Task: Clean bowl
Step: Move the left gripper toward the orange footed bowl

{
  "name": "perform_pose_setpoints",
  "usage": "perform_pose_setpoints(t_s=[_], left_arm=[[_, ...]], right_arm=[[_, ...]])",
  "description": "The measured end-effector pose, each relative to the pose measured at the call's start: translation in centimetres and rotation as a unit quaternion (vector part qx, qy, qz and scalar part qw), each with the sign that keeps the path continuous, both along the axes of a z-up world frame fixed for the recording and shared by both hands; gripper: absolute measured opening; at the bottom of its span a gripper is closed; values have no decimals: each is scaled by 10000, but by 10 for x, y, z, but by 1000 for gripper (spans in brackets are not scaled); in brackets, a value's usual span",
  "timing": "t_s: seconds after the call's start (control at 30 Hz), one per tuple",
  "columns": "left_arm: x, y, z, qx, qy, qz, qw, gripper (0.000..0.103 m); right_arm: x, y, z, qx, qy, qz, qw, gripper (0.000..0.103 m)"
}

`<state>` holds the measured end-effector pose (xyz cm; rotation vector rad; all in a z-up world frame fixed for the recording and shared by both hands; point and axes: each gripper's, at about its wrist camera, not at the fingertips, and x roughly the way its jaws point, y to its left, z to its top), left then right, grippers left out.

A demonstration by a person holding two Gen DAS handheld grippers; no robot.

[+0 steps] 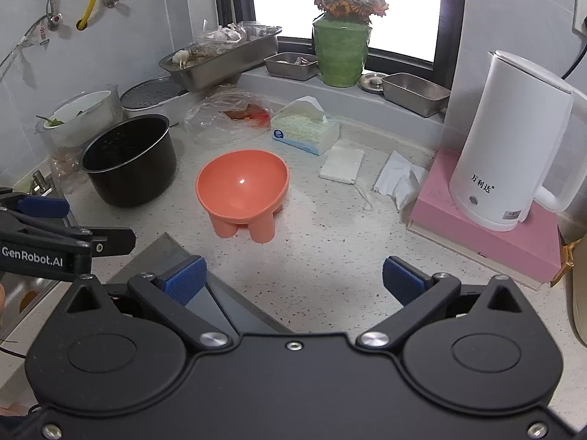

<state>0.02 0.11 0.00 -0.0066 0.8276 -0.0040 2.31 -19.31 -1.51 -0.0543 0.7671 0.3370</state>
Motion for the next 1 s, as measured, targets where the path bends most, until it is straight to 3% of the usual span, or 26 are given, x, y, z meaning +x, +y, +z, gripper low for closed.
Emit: perform_pose_setpoints(t_s=[0.23, 0.37, 0.6, 0.77, 1.0], left_arm=[[2, 12, 0, -115, 38, -42, 9999, 103], [15, 5, -8, 54, 210, -48, 9998, 103], [32, 7, -36, 329, 329, -39, 9989, 103], [55, 22, -73, -2, 546, -57, 9985, 103], [74, 29, -136, 510, -244, -613, 9965, 103]], right_arm=[[5, 4, 0, -127, -9, -28, 9999, 103], [9, 6, -2, -223, 59, -59, 9997, 103], [15, 22, -13, -542, 28, -285, 9981, 103], [20, 27, -19, -487, 70, -525, 9974, 103], [25, 25, -27, -395, -102, -375, 9985, 103]])
